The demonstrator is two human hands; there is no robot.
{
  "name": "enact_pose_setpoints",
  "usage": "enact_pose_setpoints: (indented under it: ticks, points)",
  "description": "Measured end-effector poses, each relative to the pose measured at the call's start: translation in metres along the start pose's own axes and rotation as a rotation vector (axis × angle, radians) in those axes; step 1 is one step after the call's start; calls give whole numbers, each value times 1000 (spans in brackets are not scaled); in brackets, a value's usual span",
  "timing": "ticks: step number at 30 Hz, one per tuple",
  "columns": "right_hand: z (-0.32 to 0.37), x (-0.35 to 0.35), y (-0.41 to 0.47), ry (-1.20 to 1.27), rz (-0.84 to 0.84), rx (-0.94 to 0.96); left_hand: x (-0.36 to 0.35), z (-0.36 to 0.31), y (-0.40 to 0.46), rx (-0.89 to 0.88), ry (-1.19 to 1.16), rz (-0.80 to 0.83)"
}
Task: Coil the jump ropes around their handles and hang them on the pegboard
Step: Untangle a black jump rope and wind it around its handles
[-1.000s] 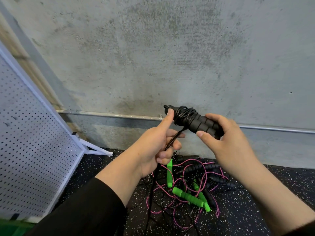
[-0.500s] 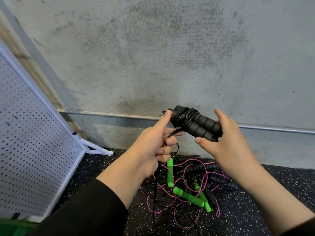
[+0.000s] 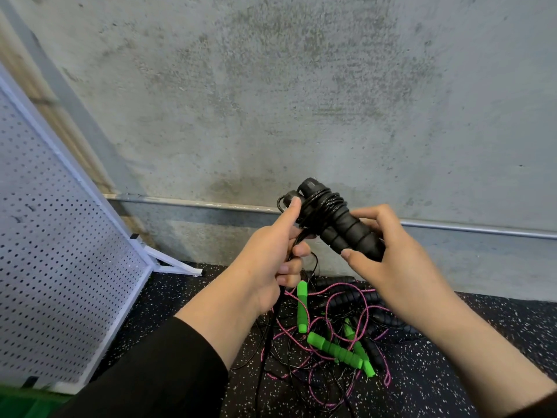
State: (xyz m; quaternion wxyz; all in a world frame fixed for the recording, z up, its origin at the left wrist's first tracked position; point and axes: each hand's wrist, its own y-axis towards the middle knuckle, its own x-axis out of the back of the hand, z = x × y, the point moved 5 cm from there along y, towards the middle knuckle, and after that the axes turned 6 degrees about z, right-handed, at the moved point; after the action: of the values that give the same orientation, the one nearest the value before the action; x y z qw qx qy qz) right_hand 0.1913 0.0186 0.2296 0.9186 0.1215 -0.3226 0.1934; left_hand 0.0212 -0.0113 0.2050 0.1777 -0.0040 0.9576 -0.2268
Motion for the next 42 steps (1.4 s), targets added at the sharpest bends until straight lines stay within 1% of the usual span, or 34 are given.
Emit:
enact_pose_setpoints:
  ticks: [4, 7, 10, 12, 15, 17, 20, 21, 23, 24, 25, 26, 28, 30, 32, 34, 36, 42]
  points:
    - [3, 1, 0, 3, -49, 43, -4, 2, -1, 10, 5, 43]
    - [7, 0, 1, -42, -57, 116, -8, 5, 1, 27, 9, 55]
    - [12, -4, 3, -90, -25, 212, -7, 9, 2, 38, 5, 30]
    - [15, -8, 2, -103, 32, 269, -5, 11, 3, 45, 6, 5]
    - [18, -12, -3, -69, 114, 272, -2, 10, 4, 29, -22, -25]
    - [20, -11, -4, 65, 128, 197, -1, 6, 5, -5, -13, -45]
    - [11, -5, -2, 303, 20, -56, -5, 0, 3, -58, -4, -22]
    - [5, -5, -2, 391, 32, -156, -8, -1, 2, -71, -3, -3]
    - [-1, -16, -4, 617, 195, -308, -11, -3, -1, -94, 6, 6]
    - [-1, -21, -6, 718, 283, -345, -11, -4, -1, -102, 15, -6]
    - [1, -24, -7, 787, 337, -355, -11, -4, -1, -107, 25, -18]
    - [4, -25, -8, 835, 351, -347, -11, -4, -1, -109, 37, -25]
    - [4, -21, -6, 876, 269, -323, -11, -4, -1, -107, 66, -12]
    - [0, -10, -2, 784, 121, -295, -11, -3, 0, -93, 112, 14]
    - [-2, 3, 1, 582, -10, -254, -12, -1, 0, -73, 163, 25]
    - [1, 11, 2, 371, -90, -172, -13, 1, -1, -54, 200, 35]
    - [4, 13, 0, 230, -127, -90, -14, 3, -1, -42, 225, 39]
    - [9, 8, -4, 23, -111, 7, -12, 1, 1, -58, 157, 52]
